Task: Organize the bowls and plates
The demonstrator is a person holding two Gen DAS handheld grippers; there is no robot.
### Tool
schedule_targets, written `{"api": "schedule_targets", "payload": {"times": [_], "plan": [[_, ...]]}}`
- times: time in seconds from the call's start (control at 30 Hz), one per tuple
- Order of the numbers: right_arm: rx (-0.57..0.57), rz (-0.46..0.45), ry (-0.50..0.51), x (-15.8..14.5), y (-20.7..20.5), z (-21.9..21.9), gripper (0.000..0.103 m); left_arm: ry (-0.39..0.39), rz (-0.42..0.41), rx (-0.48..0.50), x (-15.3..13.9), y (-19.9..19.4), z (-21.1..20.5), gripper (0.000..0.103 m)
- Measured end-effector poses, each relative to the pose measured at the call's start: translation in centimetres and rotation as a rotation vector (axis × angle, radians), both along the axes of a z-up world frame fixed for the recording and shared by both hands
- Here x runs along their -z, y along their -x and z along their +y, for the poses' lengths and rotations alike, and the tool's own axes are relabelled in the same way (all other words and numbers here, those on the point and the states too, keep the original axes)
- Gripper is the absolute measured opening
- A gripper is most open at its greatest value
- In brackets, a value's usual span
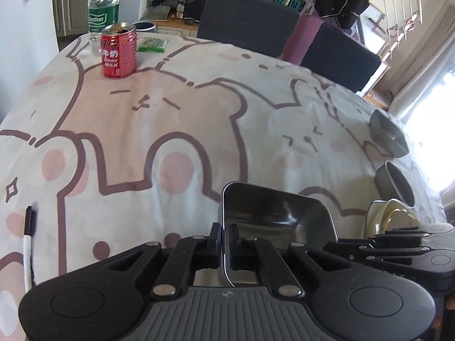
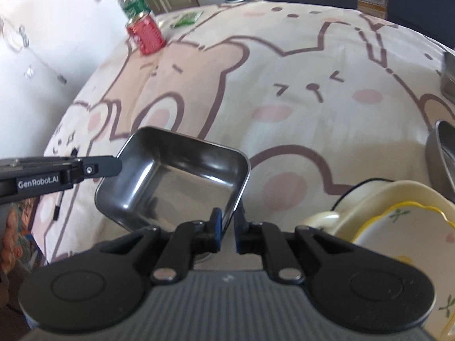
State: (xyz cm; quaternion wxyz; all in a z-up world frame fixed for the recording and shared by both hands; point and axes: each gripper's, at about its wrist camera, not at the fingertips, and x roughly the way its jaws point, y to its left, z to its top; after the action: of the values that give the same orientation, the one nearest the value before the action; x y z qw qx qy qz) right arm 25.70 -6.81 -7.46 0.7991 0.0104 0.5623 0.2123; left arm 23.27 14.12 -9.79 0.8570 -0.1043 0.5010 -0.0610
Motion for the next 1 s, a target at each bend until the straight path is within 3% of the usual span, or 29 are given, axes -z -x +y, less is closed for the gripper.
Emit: {"api": "schedule_targets", "payload": {"times": [0.7,1.0], "plan": [[-0.046,0.04,0.0,1.6,-0.8,2.0,0.013,-0.035,0.065,0.027,1.6,-0.9,1.1,0.008],[0.028,0.051,-0.061,1.8,-1.0,1.2,0.013,-0.034,0.077,0.045,1.8,-1.0,1.2,0.009]]}}
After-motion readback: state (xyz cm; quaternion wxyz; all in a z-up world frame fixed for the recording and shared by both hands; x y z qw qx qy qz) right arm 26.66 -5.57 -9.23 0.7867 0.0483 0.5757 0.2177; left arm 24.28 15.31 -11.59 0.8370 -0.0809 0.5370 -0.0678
